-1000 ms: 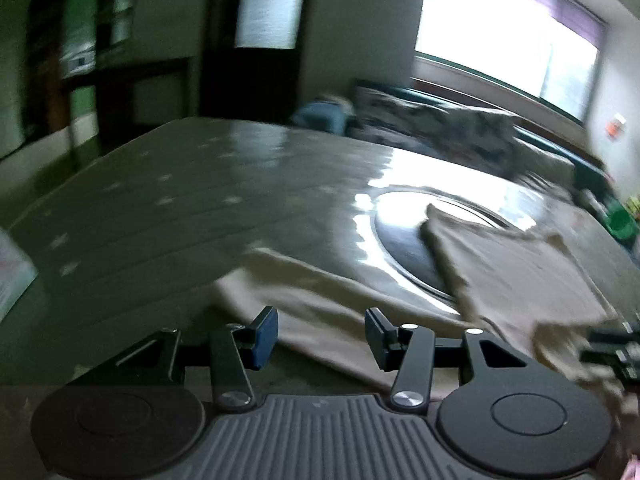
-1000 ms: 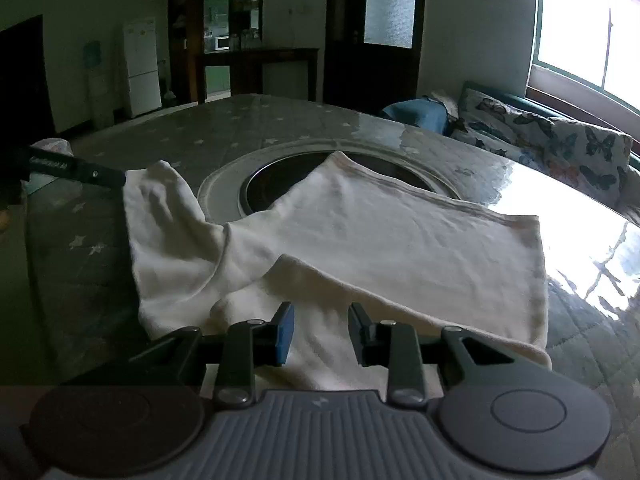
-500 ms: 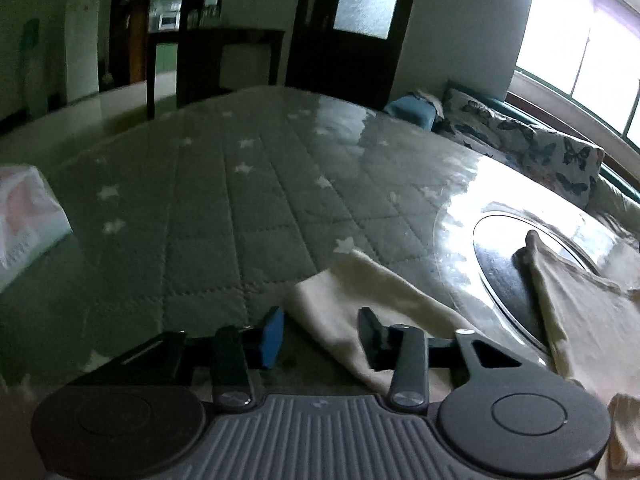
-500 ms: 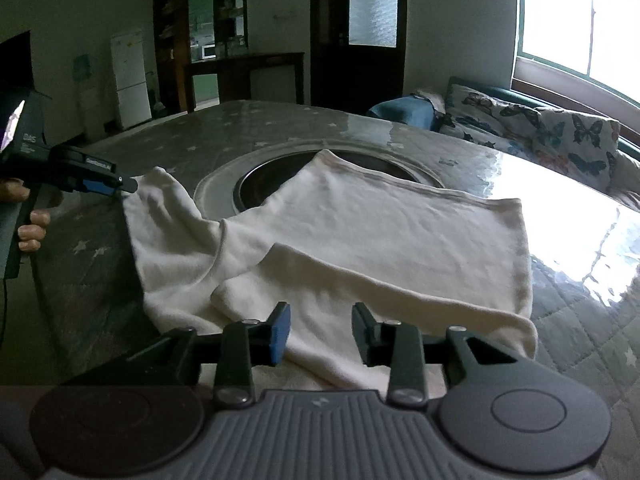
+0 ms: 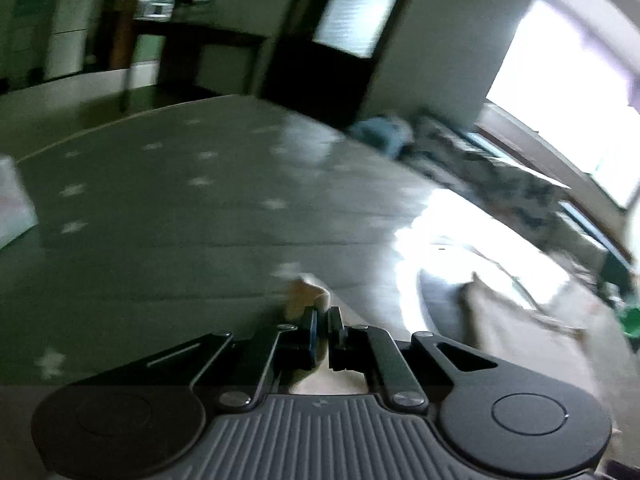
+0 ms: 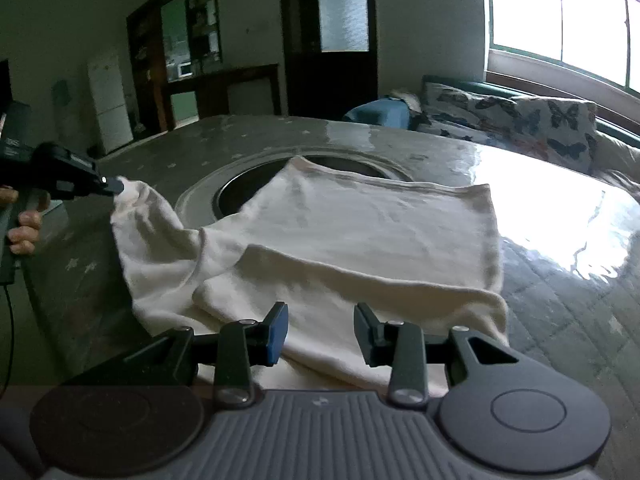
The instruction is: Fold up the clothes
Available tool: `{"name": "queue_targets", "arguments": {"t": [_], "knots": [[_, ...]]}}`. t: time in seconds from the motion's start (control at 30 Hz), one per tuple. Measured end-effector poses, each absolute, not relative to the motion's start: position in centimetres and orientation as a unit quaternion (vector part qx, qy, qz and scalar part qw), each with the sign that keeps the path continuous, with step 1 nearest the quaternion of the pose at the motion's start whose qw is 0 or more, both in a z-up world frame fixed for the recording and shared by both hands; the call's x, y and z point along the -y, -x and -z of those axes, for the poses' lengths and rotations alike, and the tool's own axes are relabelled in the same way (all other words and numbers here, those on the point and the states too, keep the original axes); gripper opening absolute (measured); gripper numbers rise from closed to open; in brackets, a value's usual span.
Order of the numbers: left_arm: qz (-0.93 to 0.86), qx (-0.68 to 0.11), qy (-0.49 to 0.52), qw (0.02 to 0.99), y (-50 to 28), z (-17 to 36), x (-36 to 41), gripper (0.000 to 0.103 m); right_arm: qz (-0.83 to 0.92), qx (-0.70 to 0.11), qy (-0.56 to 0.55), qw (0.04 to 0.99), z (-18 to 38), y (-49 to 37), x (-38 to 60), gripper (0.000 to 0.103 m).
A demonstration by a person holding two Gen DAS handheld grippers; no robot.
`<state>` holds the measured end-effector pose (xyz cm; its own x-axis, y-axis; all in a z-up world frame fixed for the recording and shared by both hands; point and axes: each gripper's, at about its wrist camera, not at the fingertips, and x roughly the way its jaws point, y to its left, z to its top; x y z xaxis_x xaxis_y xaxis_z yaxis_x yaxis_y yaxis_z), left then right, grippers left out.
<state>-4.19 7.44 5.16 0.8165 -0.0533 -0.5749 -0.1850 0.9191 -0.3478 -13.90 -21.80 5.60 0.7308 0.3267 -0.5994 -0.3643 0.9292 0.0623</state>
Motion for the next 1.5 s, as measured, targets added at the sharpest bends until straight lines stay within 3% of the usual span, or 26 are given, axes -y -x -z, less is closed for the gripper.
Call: {"name": "queue_targets", "arguments": {"t": [0.4, 0.7, 0.8, 0.87, 0.93, 1.5], "knots": [[0.242, -0.265, 0.169, 0.918, 4.9, -12.1, 6.9, 0.005, -0.128, -0.304, -0.031, 0.944, -5.6, 15.3, 26.1, 0.036], [0.336, -0.311, 0.127, 0.880, 4.9, -10.2, 15.0, 0.009, -0.097, -0.307, -0.055, 0.945, -5.2, 16.3, 28.5, 0.036], [0.345, -0.333, 0.115, 0.870, 5.0, -8.7, 15.5, 0.025, -0.094, -0.306, -0.059, 0.945, -5.2, 16.4, 28.8, 0.036], [0.350, -0.339, 0.111, 0.866, 5.0, -8.1, 15.2, 0.029, -0.093, -0.305, -0.061, 0.946, -5.2, 16.4, 28.9, 0.036], [0.350, -0.343, 0.111, 0.864, 5.0, -7.7, 14.5, 0.038, -0.093, -0.304, -0.063, 0.946, -5.4, 16.2, 29.0, 0.036], [0.268, -0.353, -0.011, 0.896, 8.0, -3.6, 6.4, 0.042, -0.099, -0.296, -0.023, 0.950, -5.3, 12.8, 26.9, 0.036]]}}
